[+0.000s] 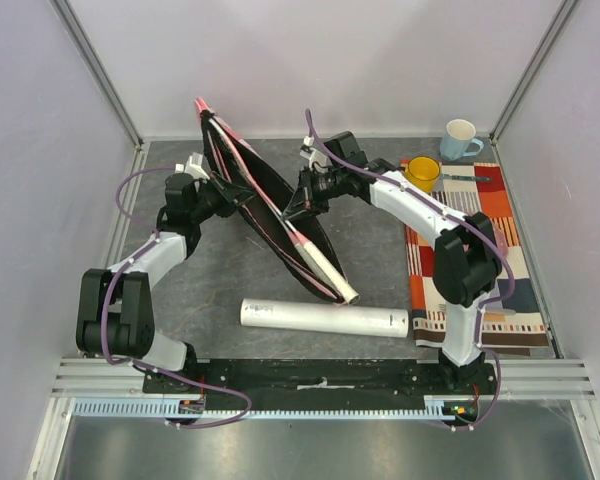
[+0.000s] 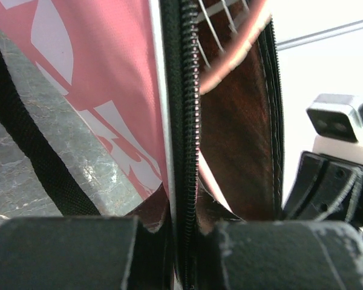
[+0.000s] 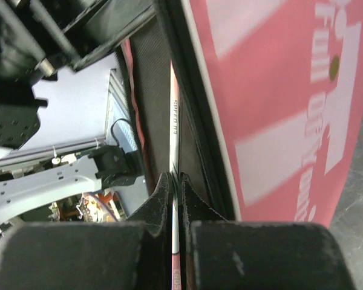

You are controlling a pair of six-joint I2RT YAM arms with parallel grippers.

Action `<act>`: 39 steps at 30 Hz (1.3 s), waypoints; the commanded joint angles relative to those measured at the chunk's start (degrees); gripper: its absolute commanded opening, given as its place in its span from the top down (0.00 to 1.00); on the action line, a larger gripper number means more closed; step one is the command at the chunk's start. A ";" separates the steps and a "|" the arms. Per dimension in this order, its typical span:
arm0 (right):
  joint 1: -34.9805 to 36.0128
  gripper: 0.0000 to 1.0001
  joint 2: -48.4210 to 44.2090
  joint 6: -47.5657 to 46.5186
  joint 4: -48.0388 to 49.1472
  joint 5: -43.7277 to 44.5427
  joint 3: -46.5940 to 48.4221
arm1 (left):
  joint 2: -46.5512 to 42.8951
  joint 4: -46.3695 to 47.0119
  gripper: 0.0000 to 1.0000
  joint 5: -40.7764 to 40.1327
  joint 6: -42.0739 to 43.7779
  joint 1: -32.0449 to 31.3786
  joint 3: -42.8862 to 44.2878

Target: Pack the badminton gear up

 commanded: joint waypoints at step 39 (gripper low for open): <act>4.27 1.00 13.82 -28.62 9.42 26.36 11.11 | 6.83 0.32 0.98 2.85 -2.95 -4.72 11.59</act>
